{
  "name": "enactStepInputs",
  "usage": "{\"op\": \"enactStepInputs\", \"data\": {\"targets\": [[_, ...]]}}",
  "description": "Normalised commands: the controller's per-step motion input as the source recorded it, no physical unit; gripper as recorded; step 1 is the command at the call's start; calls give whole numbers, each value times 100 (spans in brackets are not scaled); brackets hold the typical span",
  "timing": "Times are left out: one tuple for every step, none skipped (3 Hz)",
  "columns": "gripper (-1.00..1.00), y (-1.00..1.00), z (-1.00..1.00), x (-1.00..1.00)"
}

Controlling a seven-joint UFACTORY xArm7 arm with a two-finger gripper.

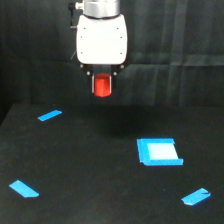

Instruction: Pick up the red object from the table

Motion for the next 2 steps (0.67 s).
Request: {"op": "enactStepInputs", "data": {"targets": [[-100,2,-1,2],[-100,-2,4,2]]}}
